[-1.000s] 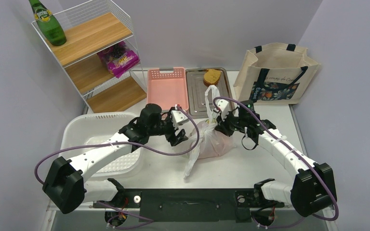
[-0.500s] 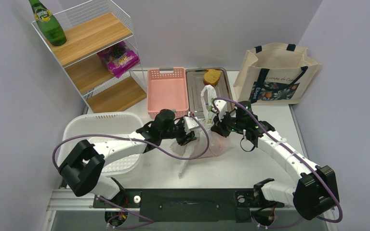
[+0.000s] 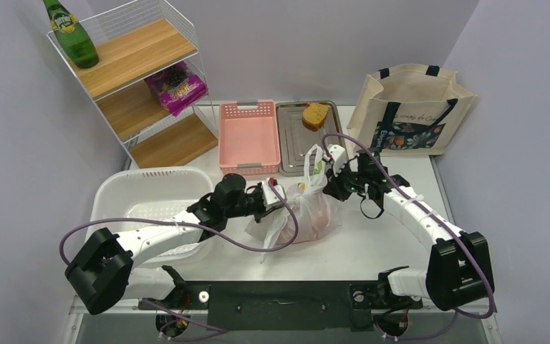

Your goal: Untie the knot of the grocery bags and take out the mixed food

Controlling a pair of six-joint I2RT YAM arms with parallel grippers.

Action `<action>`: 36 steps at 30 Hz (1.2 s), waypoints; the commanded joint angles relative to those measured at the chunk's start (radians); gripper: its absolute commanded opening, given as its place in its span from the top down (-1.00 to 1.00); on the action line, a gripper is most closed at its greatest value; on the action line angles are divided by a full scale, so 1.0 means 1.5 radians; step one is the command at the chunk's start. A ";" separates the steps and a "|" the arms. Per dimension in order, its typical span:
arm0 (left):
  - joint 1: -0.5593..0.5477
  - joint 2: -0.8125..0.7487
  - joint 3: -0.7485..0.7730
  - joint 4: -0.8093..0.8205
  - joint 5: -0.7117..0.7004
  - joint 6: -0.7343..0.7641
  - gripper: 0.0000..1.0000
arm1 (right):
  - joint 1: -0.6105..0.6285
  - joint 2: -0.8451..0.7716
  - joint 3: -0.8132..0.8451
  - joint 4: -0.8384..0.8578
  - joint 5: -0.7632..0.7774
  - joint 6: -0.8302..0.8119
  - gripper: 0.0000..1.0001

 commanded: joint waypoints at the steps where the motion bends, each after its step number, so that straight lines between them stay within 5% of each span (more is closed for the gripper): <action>1: 0.023 -0.048 -0.035 -0.096 0.008 -0.014 1.00 | -0.087 0.018 0.028 0.035 0.195 -0.073 1.00; 9: 0.041 -0.030 -0.008 -0.074 0.016 -0.090 1.00 | -0.082 0.024 0.078 -0.084 0.083 -0.110 1.00; 19: 0.053 -0.080 -0.040 -0.150 0.068 0.000 1.00 | -0.155 0.027 0.056 -0.045 0.207 -0.134 1.00; 28: 0.056 -0.046 -0.023 -0.095 0.034 -0.067 1.00 | -0.126 0.042 0.100 -0.082 0.114 -0.102 1.00; 30: 0.055 -0.038 -0.009 -0.097 0.024 -0.065 0.83 | -0.120 0.036 0.122 -0.127 0.094 -0.102 0.66; 31: 0.056 -0.037 0.004 -0.111 0.024 -0.064 0.31 | -0.120 0.029 0.137 -0.156 0.081 -0.101 0.29; 32: 0.056 -0.040 0.011 -0.120 0.022 -0.063 0.05 | -0.120 0.023 0.142 -0.168 0.070 -0.100 -0.20; 33: 0.056 -0.042 0.025 -0.135 0.021 -0.063 -0.28 | -0.120 0.007 0.149 -0.187 0.064 -0.100 -0.41; 34: 0.056 -0.050 0.030 -0.141 0.021 -0.063 -0.34 | -0.120 -0.003 0.150 -0.194 0.049 -0.099 -0.62; 36: 0.056 -0.062 0.042 -0.146 0.026 -0.061 -0.41 | -0.113 -0.033 0.148 -0.205 0.031 -0.091 -0.73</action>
